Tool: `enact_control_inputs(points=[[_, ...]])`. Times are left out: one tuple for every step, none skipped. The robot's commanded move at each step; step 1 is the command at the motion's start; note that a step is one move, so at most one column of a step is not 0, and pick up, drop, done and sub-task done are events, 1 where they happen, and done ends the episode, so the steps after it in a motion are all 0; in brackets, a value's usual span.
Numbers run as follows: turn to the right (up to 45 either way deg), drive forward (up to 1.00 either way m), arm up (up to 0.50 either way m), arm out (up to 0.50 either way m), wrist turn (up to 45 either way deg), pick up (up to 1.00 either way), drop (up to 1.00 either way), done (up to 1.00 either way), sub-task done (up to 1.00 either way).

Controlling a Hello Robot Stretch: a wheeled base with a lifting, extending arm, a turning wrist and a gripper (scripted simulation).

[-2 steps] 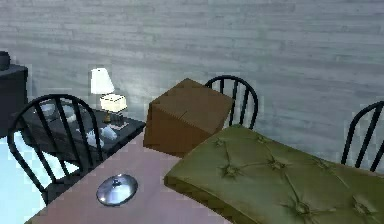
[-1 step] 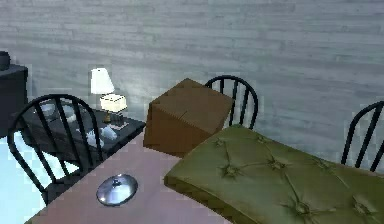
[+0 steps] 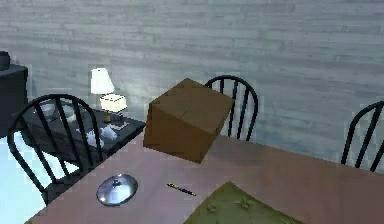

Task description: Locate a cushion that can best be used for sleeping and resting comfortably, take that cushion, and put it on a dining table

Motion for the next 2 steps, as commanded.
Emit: enact_control_inputs(points=[[0.0, 0.0, 0.0, -0.08, 0.0, 0.0, 0.0, 0.0, 0.0], [0.0, 0.0, 0.0, 0.0, 0.0, 0.0, 0.0, 1.0, 0.0]])
